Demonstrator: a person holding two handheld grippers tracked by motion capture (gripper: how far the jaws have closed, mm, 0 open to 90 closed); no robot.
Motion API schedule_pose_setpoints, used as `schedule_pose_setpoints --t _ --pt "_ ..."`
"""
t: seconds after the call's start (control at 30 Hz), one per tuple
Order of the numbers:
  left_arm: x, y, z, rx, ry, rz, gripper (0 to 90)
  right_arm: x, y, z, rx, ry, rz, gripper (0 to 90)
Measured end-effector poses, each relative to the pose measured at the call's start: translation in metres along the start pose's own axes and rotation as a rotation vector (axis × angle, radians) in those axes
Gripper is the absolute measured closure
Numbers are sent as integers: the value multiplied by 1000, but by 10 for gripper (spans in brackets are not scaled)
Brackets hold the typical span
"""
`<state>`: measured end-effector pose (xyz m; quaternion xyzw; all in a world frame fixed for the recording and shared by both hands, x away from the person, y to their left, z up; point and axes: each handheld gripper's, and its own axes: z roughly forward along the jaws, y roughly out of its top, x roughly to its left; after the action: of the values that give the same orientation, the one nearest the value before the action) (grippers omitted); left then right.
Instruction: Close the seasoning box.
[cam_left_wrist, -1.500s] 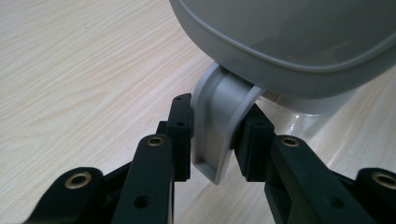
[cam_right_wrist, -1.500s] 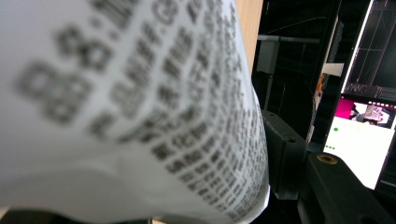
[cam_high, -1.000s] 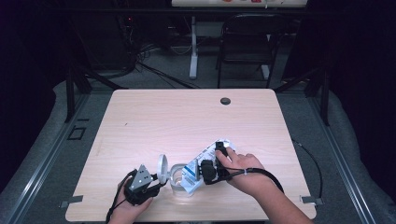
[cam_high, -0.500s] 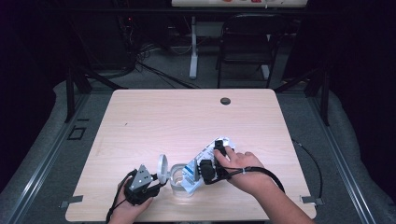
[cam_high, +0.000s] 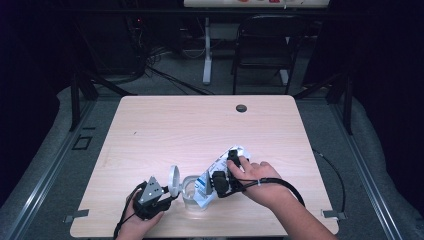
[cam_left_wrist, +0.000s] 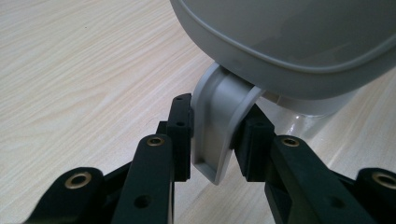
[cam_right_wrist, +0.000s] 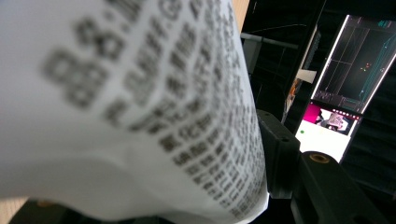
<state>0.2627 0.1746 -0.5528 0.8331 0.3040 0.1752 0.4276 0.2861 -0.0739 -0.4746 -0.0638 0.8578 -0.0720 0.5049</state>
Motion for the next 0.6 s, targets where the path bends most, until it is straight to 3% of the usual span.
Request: schedule_pose_setpoints --t 0.6 --pt "0 0 0 -1 1 2 705 1 3 -3 -16 -17 -27 569"
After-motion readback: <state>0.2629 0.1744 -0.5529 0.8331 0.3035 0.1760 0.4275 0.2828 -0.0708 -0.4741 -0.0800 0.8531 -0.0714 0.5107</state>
